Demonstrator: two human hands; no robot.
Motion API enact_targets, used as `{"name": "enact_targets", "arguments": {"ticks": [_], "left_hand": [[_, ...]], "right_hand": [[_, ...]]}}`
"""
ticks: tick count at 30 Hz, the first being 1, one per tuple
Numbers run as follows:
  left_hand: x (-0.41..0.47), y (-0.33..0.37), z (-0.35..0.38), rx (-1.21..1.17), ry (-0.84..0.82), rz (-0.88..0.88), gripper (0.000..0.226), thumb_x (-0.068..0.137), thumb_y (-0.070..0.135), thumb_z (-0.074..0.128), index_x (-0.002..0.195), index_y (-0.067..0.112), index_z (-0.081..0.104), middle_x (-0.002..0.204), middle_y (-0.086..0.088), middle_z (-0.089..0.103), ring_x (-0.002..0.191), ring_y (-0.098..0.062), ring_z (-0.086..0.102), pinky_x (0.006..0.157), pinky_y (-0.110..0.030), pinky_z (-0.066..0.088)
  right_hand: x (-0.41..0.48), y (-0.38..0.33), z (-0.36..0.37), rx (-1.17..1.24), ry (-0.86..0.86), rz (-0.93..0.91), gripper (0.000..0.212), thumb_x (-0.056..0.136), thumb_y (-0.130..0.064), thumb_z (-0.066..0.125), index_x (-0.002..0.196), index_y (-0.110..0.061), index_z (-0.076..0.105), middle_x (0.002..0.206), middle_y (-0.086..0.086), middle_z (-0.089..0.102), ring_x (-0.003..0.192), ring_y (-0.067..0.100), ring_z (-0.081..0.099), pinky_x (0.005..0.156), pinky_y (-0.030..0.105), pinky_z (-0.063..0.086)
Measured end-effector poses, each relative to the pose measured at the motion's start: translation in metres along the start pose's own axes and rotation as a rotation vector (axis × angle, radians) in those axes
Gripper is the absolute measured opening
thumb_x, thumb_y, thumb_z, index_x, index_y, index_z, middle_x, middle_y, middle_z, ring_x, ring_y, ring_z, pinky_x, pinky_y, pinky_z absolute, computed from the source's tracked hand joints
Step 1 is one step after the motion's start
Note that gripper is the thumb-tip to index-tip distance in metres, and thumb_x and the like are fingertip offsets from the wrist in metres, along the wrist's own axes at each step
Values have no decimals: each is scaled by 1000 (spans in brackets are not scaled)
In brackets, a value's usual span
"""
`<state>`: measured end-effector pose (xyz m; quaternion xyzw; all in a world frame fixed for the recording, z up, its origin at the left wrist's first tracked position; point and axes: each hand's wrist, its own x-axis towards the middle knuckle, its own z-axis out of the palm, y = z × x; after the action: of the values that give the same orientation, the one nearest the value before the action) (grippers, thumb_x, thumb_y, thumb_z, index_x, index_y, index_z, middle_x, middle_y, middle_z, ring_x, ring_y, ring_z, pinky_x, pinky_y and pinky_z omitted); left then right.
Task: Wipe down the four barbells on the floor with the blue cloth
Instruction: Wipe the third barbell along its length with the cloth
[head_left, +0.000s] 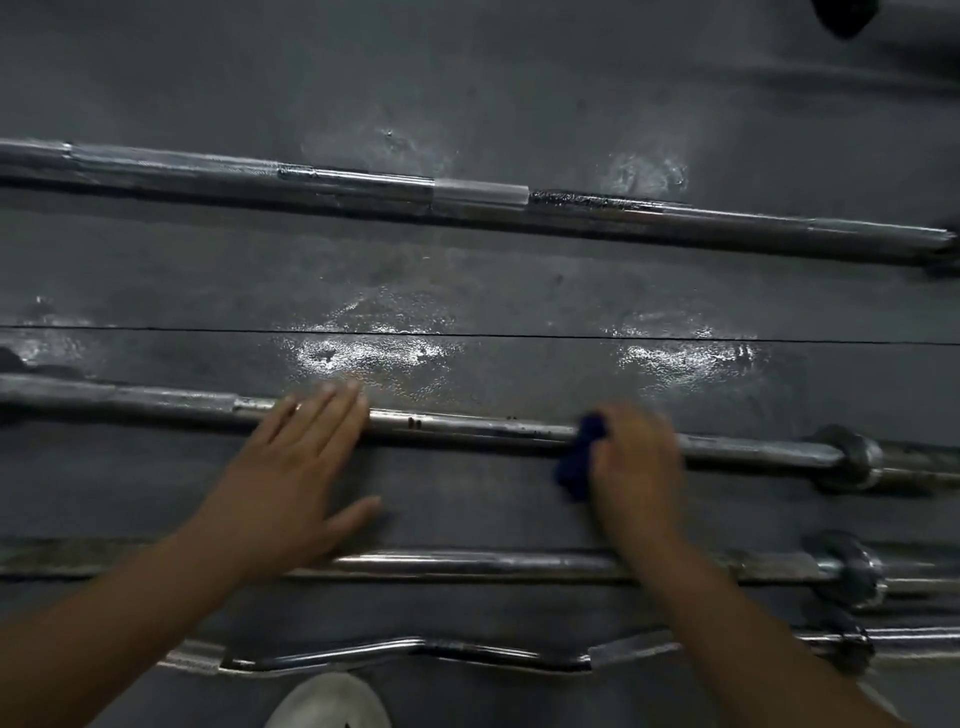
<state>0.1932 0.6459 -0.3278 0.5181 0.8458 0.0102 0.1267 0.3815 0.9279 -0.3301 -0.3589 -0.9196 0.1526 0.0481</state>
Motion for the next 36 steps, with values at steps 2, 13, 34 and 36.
{"name": "enact_targets", "arguments": {"ticks": [2, 13, 34, 36], "left_hand": [[-5, -4, 3, 30, -27, -3, 100, 84, 75, 39, 156, 7, 24, 164, -10, 17, 151, -26, 18, 119, -51, 21], [33, -23, -8, 94, -60, -58, 99, 81, 78, 33, 156, 13, 28, 161, -8, 29, 149, -26, 25, 119, -46, 15], [-4, 12, 8, 28, -42, -164, 101, 84, 80, 28, 155, 8, 26, 163, -10, 24, 151, -24, 19, 120, -54, 16], [-8, 15, 9, 38, -42, -165, 101, 85, 81, 26, 155, 9, 26, 162, -10, 25, 150, -25, 21, 120, -53, 16]], "right_hand": [[0, 21, -1, -23, 74, 106, 34, 74, -14, 40, 95, -10, 67, 87, 12, 65, 83, 29, 50, 87, 44, 43], [21, -96, 38, -10, -138, -347, 32, 80, -18, 53, 112, -21, 57, 110, 0, 61, 106, 22, 52, 106, 44, 31], [-5, -13, 3, -71, -110, -37, 36, 76, -28, 36, 94, -19, 66, 88, 3, 67, 84, 28, 59, 101, 45, 36], [-3, -12, 0, -110, -118, 94, 34, 78, -27, 35, 82, -17, 67, 80, 6, 67, 75, 29, 56, 94, 42, 40]]}}
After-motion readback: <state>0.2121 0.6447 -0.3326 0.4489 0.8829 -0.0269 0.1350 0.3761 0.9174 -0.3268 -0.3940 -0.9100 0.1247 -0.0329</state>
